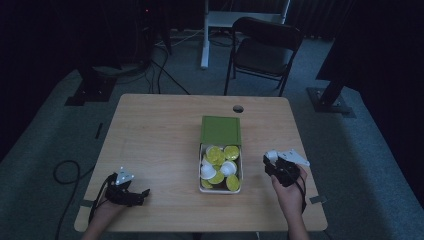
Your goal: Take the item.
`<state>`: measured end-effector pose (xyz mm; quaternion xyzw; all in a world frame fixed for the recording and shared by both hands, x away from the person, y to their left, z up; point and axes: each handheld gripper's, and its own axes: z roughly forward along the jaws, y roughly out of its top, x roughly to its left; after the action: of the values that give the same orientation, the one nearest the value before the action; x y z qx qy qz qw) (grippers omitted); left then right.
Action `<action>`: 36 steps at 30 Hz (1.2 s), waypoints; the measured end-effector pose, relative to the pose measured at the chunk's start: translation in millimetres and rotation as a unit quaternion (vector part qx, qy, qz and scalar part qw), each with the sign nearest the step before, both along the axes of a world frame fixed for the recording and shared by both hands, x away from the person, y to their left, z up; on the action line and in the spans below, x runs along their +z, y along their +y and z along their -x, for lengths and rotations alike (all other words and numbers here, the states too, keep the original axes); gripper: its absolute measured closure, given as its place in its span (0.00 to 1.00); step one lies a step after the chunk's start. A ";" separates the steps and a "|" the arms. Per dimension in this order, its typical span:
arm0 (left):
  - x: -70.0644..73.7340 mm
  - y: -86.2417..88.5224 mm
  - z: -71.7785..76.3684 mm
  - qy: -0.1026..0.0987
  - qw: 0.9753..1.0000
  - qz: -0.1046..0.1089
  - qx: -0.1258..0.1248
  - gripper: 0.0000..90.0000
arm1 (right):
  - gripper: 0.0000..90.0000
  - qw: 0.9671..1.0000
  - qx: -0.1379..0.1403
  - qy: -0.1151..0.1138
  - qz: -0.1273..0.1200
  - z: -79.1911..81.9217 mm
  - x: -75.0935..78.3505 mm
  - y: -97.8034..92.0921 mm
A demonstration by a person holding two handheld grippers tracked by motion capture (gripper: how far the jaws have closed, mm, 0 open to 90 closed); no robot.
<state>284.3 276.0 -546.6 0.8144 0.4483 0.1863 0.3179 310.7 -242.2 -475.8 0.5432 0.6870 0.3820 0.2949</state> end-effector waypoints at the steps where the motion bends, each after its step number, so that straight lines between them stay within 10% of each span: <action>1: 0.0 0.0 0.0 0.000 1.000 0.000 0.000 0.01 | 0.63 1.000 -0.001 0.002 0.001 -0.5 -3.7 -1.9; 36: 0.0 0.0 0.0 0.000 1.000 0.000 0.000 0.01 | 0.63 0.998 -0.025 0.056 0.034 -4.3 -54.7 -38.0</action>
<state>284.3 276.0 -546.6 0.8144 0.4483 0.1861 0.3179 314.9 -280.2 -530.5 0.5707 0.7009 0.3199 0.2840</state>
